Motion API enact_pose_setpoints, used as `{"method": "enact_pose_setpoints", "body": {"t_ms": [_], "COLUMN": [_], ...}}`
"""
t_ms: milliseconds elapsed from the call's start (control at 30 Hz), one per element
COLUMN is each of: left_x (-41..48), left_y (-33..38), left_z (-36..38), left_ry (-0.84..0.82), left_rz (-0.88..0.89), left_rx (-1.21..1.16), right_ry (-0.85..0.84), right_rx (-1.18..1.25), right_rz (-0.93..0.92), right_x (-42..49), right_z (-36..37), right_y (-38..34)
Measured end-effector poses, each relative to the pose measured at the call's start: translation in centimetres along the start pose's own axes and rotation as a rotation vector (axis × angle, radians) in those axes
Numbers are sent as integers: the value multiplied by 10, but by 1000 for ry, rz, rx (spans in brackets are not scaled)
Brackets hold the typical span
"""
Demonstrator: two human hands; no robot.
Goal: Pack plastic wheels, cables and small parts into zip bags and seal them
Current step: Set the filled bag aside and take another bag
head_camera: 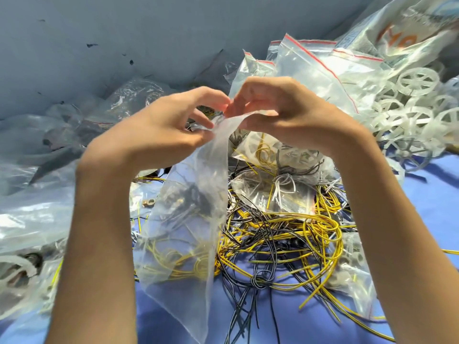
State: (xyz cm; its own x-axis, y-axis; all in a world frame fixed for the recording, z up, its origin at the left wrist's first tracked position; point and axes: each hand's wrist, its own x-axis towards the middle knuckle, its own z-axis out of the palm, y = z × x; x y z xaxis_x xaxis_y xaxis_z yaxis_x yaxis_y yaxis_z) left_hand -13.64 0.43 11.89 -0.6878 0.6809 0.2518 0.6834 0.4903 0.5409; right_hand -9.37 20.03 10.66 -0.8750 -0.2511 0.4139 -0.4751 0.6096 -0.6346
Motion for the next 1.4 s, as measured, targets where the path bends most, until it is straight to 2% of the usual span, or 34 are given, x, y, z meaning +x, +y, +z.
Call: {"method": "enact_pose_setpoints", "body": {"t_ms": [167,533,800,1033,1200,1400], "left_x": [6,8,20,31,31,25], "left_y": [-4,-9,-15,-17,-18,-18], "left_z": [7,17,33,64,64,52], "left_ry": [91,-102,-238,-414,-371,-359], "left_rz": [56,6,-38,-33,-33,-16], "left_rx": [-51,-69,110,294,219,184], "right_ry": [-21,-98,-168,-355,-421,-484], "right_rx": [82,91,-133,-378,-137,-105], "right_rz": [-25,-1,189,383,457,444], "right_x": [-2,-3,-2,-5,-4,-2], "right_z": [-1,-1,-3,-3,5,10], "right_y": [-1,2,13,18,18,20]}}
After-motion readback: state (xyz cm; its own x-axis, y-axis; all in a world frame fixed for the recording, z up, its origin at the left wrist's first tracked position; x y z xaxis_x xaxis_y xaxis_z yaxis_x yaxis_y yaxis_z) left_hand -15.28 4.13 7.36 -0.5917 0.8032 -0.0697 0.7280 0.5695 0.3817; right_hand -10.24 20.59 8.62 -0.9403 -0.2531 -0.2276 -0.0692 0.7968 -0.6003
